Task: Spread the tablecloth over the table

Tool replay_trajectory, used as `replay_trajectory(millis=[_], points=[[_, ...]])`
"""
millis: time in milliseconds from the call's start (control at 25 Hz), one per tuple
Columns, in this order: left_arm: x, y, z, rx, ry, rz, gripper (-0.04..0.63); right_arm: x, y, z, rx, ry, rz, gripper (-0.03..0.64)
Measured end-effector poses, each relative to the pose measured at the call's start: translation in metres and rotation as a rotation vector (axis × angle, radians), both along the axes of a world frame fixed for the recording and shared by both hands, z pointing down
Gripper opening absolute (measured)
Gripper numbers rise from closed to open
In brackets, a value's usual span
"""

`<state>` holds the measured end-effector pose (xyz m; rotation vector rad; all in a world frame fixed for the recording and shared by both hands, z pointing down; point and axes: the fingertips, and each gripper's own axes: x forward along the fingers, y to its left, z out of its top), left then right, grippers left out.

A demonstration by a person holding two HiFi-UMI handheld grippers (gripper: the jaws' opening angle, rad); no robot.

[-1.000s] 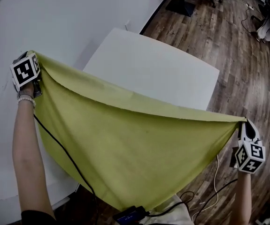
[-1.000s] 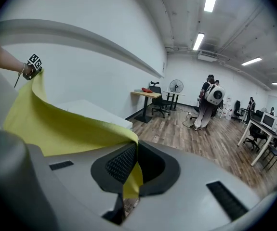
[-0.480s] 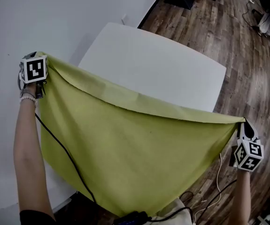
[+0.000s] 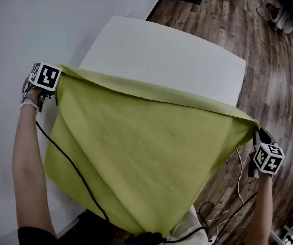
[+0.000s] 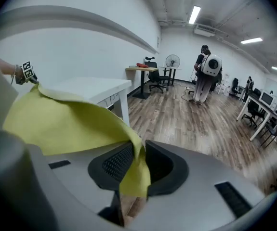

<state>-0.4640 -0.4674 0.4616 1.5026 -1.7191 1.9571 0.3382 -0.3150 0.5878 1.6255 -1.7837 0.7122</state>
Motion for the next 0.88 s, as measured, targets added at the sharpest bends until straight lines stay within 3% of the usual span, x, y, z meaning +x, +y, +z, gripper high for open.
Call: replay_trajectory(millis=[120,200,360,560,680,880], points=[[0.006,0.021,0.019,-0.113,0.087,0.030,0.238,-0.007,0.018,-0.002,-0.016,-0.048,0.002,0.166],[0.006,0.035,0.024,-0.137,0.155,0.014,0.255,-0.012,0.030,-0.009,-0.009,-0.079,0.013,0.201],[0.005,0.058,0.015,-0.040,0.275,0.020,0.255,-0.033,0.062,-0.033,0.035,-0.144,0.031,0.213],[0.019,0.114,0.008,0.083,0.502,0.013,0.255,-0.085,0.103,-0.062,0.100,-0.231,0.020,0.213],[0.019,0.156,0.019,0.098,0.595,-0.017,0.255,-0.120,0.123,-0.072,0.121,-0.288,0.010,0.213],[0.006,0.204,0.047,0.093,0.670,-0.087,0.256,-0.176,0.150,-0.068,0.108,-0.348,-0.022,0.222]])
